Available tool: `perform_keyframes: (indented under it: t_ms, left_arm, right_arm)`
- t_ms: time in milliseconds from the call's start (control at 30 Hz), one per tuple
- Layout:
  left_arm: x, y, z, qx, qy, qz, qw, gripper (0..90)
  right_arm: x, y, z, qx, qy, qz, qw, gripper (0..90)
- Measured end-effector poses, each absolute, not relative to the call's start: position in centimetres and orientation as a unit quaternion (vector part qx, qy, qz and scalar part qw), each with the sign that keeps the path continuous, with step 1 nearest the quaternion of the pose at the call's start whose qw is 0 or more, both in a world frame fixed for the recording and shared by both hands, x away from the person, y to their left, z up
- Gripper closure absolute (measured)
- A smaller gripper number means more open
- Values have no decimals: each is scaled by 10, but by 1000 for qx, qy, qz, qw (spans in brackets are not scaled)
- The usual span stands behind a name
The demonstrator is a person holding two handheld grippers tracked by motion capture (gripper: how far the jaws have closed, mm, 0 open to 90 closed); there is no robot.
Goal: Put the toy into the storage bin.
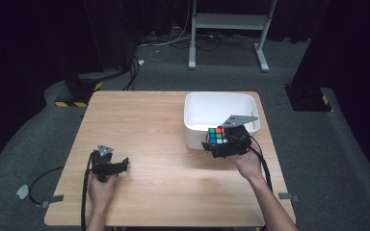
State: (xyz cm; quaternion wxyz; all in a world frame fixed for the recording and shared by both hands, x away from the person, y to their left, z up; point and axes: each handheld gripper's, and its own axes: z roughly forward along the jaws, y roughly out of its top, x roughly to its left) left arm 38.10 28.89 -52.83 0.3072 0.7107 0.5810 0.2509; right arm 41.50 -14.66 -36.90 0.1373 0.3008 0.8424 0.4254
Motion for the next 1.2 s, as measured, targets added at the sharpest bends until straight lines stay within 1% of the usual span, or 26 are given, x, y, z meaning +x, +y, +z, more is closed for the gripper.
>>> perform_keyframes:
  t_ms: [533,667,1200]
  left_arm:
    - [381,289,-528,711,581,251,307,143]
    - [381,289,-528,711,581,251,307,143]
    - [381,289,-528,711,581,251,307,143]
  right_arm:
    - [429,-149,-355,305,840,426,140,135]
    - [435,-149,-355,306,837,434,134,135]
    - [454,-144,-336,315,838,419,150,135]
